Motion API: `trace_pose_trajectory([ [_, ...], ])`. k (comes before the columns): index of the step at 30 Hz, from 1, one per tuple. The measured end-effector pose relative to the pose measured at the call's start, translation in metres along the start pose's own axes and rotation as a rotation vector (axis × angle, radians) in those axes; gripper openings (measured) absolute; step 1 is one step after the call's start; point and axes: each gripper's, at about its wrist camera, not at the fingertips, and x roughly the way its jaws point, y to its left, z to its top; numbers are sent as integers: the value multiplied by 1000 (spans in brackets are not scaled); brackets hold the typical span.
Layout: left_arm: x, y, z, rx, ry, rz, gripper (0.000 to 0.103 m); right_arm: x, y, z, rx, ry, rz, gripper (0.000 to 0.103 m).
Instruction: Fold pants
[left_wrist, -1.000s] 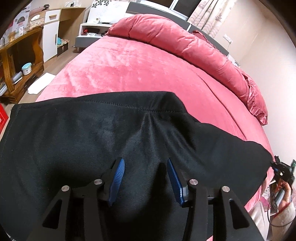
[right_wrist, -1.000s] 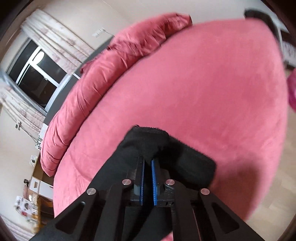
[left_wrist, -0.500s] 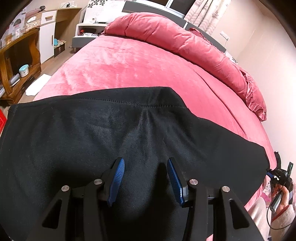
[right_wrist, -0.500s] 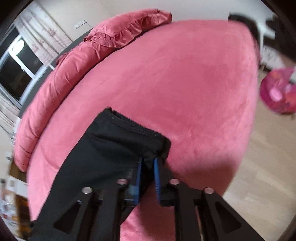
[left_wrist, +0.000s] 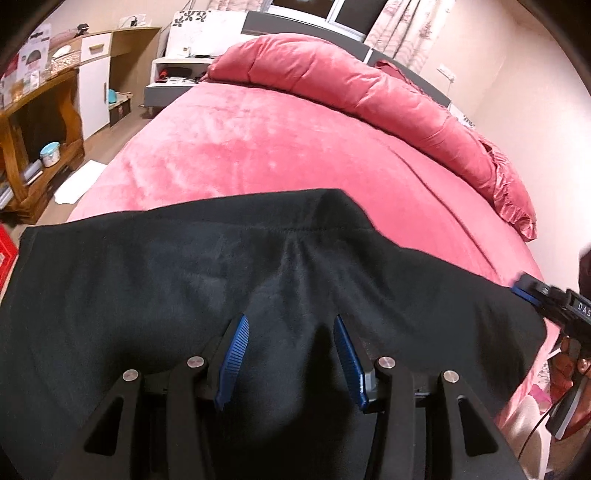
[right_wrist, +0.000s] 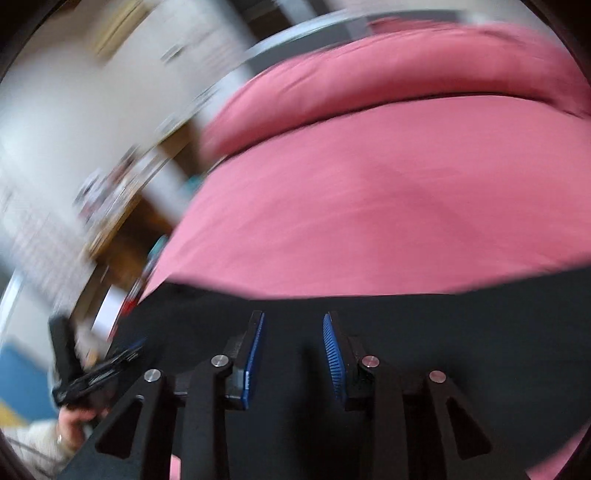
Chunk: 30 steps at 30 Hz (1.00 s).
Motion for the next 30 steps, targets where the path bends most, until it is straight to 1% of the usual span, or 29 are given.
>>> trace_pose_trajectory([
  [1, -1, 2, -2, 3, -4, 0, 49, 20, 22, 4, -54, 29, 43, 33],
  [3, -5, 4, -4, 11, -10, 1, 49, 50, 55, 11, -123, 61, 97, 33],
  [4, -6, 4, -5, 14, -16, 2, 49, 64, 68, 15, -137, 77, 128, 33],
  [5, -9, 5, -5, 20, -22, 1, 49, 81, 79, 22, -134, 100, 168, 33],
  [6, -11, 6, -6, 26, -28, 0, 49, 93, 86, 27, -119, 112, 190, 34],
  [7, -13, 6, -6, 33, -35, 2, 49, 105, 90, 31, -99, 121, 202, 40],
  [9, -15, 9, -4, 41, -47, 7, 49, 128, 96, 38, -63, 146, 212, 45],
  [10, -14, 11, -2, 39, -48, 9, 49, 139, 99, 39, -58, 169, 206, 45],
  [11, -13, 15, 0, 29, -50, 12, 49, 154, 101, 39, -63, 218, 195, 45],
  [12, -11, 18, 2, 16, -49, 12, 49, 159, 106, 35, -67, 246, 198, 44],
  [13, -9, 21, 4, 7, -44, 12, 49, 171, 105, 40, -68, 278, 214, 42],
  [14, -5, 25, 7, -4, -36, 11, 49, 180, 106, 38, -71, 306, 237, 37],
  [15, -1, 27, 10, -14, -29, 9, 49, 184, 108, 37, -89, 313, 235, 18],
  [16, 2, 28, 13, -18, -23, 7, 49, 189, 111, 38, -117, 311, 212, 11],
  [17, 6, 29, 17, -22, -16, 5, 49, 192, 113, 41, -131, 300, 183, 11],
  [19, 13, 32, 26, -35, -11, 16, 49, 197, 113, 50, -115, 264, 141, 10],
  [20, 19, 34, 32, -45, 3, 37, 49, 202, 111, 55, -101, 248, 117, 9],
  [22, 33, 38, 39, -57, 35, 68, 49, 216, 108, 58, -107, 247, 85, 8],
  [23, 38, 38, 40, -48, 30, 76, 49, 220, 105, 57, -107, 248, 83, 8],
  [25, 42, 33, 39, 5, 16, 107, 49, 223, 98, 55, -84, 225, 96, 5],
  [27, 40, 26, 34, 49, 6, 138, 50, 220, 89, 54, -35, 207, 134, 6],
  [29, 34, 23, 30, 71, 31, 139, 50, 208, 78, 55, 22, 200, 178, 8],
  [30, 30, 23, 28, 73, 46, 137, 50, 200, 76, 56, 45, 181, 172, 11],
])
